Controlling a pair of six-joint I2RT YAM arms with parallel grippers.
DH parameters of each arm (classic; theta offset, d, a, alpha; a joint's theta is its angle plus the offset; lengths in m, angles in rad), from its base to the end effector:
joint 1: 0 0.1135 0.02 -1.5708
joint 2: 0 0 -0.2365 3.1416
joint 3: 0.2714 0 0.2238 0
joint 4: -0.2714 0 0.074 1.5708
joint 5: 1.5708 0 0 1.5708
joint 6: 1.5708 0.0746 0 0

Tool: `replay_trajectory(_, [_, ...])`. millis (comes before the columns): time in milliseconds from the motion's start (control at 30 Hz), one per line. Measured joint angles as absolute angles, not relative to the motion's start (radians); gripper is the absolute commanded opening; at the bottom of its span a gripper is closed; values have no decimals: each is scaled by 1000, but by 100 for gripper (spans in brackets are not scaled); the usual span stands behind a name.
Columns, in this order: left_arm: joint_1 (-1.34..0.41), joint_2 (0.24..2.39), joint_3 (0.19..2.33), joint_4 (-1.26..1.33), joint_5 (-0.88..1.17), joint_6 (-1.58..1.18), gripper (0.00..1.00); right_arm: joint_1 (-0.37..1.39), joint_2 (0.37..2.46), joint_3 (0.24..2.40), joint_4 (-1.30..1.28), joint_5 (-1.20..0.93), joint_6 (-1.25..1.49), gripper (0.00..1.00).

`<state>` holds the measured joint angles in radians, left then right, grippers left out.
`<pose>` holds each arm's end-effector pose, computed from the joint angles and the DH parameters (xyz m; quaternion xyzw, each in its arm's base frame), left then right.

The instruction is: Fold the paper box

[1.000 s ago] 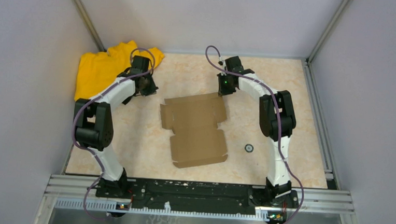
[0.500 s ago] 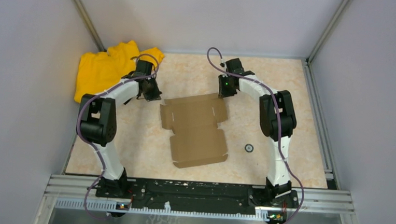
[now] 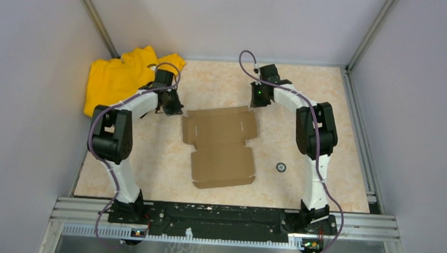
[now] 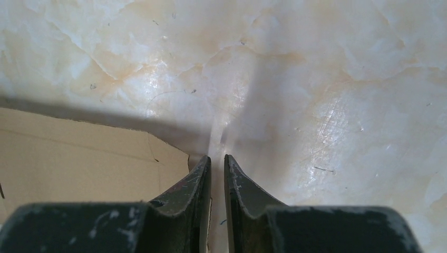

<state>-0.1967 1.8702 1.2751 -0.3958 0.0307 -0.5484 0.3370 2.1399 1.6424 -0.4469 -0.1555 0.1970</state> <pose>0.3755 -0.0772 0.1440 -0.1633 0.9441 -0.1178 0.2609 0.4229 0.1604 0.1429 -0.0902 0.9445 0.1523 0.2768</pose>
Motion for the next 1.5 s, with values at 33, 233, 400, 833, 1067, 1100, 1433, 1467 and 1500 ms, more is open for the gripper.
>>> replay_trajectory(33, [-197, 1874, 1275, -394, 31, -548, 0, 337, 2140, 1642, -448, -155, 199, 14])
replay_trajectory(233, [-203, 1894, 1275, -386, 43, -549, 0, 337, 2140, 1642, -446, -163, 204, 13])
replay_trajectory(400, [-220, 1907, 1286, -382, 48, -553, 0, 337, 2140, 1642, -445, -181, 204, 13])
replay_trajectory(833, [-274, 1943, 1348, -382, 50, -567, 0, 337, 2140, 1642, -442, -207, 202, 13])
replay_trajectory(1067, [-292, 1954, 1366, -382, 48, -572, 0, 338, 2140, 1642, -441, -216, 202, 12])
replay_trajectory(1100, [-294, 1956, 1367, -382, 48, -572, 0, 338, 2140, 1642, -441, -216, 202, 12])
replay_trajectory(1433, [-308, 1974, 1380, -383, 44, -575, 0, 342, 2140, 1642, -437, -227, 202, 12])
replay_trajectory(1467, [-310, 1977, 1381, -383, 44, -575, 0, 343, 2140, 1642, -437, -228, 202, 12])
replay_trajectory(1500, [-312, 1980, 1384, -384, 43, -576, 0, 344, 2140, 1642, -436, -230, 202, 12])
